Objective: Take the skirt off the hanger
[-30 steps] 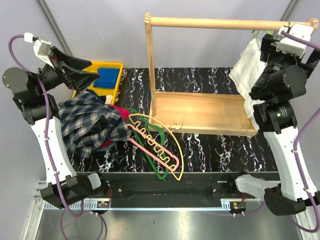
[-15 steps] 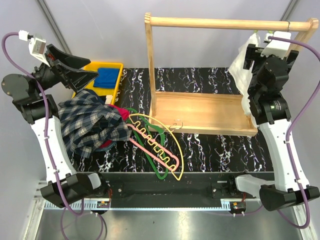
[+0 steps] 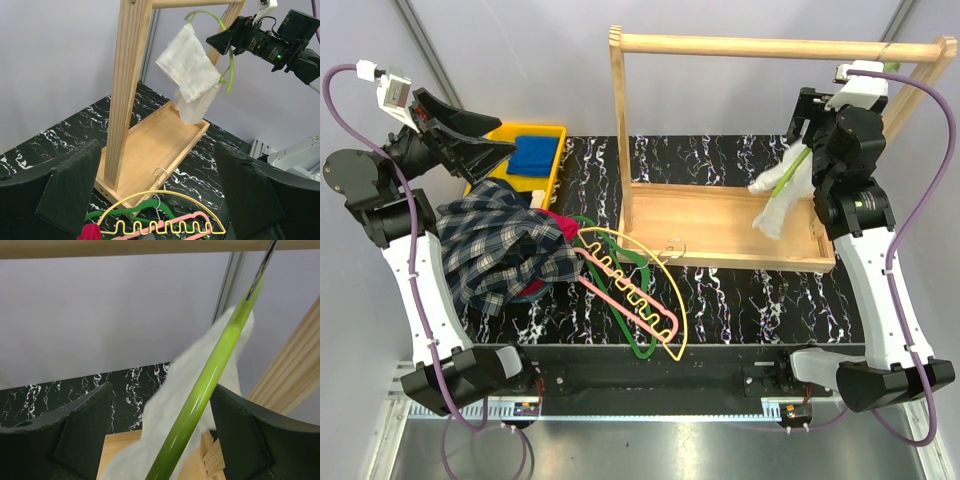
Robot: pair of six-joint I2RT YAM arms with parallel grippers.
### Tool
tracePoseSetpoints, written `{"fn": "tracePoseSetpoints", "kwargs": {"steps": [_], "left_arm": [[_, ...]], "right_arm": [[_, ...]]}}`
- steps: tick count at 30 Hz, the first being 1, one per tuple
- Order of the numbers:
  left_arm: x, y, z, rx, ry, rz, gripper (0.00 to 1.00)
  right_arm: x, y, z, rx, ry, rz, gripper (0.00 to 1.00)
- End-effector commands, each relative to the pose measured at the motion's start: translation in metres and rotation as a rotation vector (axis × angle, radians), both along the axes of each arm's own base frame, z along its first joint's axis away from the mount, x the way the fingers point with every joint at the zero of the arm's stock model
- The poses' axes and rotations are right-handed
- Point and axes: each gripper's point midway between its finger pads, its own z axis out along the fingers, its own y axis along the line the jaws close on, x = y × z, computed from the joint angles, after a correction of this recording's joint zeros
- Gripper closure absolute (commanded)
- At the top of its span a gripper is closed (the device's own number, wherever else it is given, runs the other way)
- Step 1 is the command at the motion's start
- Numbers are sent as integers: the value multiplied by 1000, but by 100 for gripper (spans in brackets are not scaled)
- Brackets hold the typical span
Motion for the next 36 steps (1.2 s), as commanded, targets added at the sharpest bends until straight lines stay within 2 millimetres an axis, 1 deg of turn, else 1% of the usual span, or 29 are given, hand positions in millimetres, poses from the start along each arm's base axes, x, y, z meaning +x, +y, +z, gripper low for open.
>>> {"fn": "tracePoseSetpoints", "kwargs": {"steps": [1, 3, 4, 7, 8, 10, 13, 14, 15, 16, 17, 18, 19, 25, 27, 28, 29, 30, 31, 32, 33, 34, 35, 36], "left_arm": [[-1, 1, 7, 10, -52, 19, 1], [-2, 0, 6, 11, -49, 16, 1], [-1, 0, 5, 13, -49, 16, 1], [-1, 1, 2, 18, -41, 15, 1], [-1, 1, 2, 20, -38, 15, 1], [-1, 0, 1, 21, -36, 15, 1], [-2, 1, 0, 29, -36, 13, 1], [-3, 0, -1, 28, -26, 10, 1], [-3, 1, -2, 32, -25, 10, 1], [-3, 1, -2, 39, -32, 11, 1], [-2, 1, -3, 35, -23, 12, 1], [-2, 1, -3, 35, -22, 12, 1], [-2, 1, -3, 36, -23, 12, 1], [-3, 1, 0, 35, -32, 20, 1], [-3, 1, 1, 35, -33, 21, 1], [-2, 2, 1, 33, -34, 26, 1], [-3, 1, 1, 30, -32, 26, 1], [-2, 2, 1, 29, -33, 28, 1], [-2, 2, 2, 28, -35, 31, 1], [-2, 2, 3, 26, -36, 33, 1], [-2, 2, 4, 26, -37, 35, 1], [-1, 2, 5, 25, -41, 37, 1], [-2, 2, 6, 25, -44, 40, 1], [-3, 1, 8, 34, -62, 45, 1]], "right_arm": [[-4, -2, 18, -2, -62, -1, 15], [-5, -7, 22, -17, -77, -32, 15], [-6, -10, 28, -17, -102, -46, 15], [-7, -21, 39, -40, -134, -110, 14], [-8, -25, 40, -56, -134, -134, 14], [-5, -26, 44, -69, -145, -146, 14], [-3, -28, 43, -82, -139, -159, 19], [-4, -29, 42, -69, -142, -163, 29], [-4, -28, 40, -61, -142, -159, 36], [-5, -27, 40, -56, -146, -149, 46], [-8, -27, 41, -45, -153, -145, 77], [-8, -27, 39, -38, -152, -147, 93], [-9, -27, 39, -31, -155, -150, 100], [-16, -25, 36, -40, -138, -123, 100], [-17, -13, 45, -52, -151, -48, 100], [-16, -7, 44, -60, -138, -12, 100], [-15, 4, 57, -61, -160, 48, 100], [-14, 8, 59, -60, -151, 71, 100], [-13, 16, 67, -57, -164, 112, 100], [-17, 18, 88, -57, -204, 122, 100], [-20, 26, 99, -60, -226, 144, 100], [-24, 28, 110, -83, -243, 156, 100], [-36, 27, 138, -91, -303, 155, 100], [-43, 28, 151, -97, -327, 159, 100]]}}
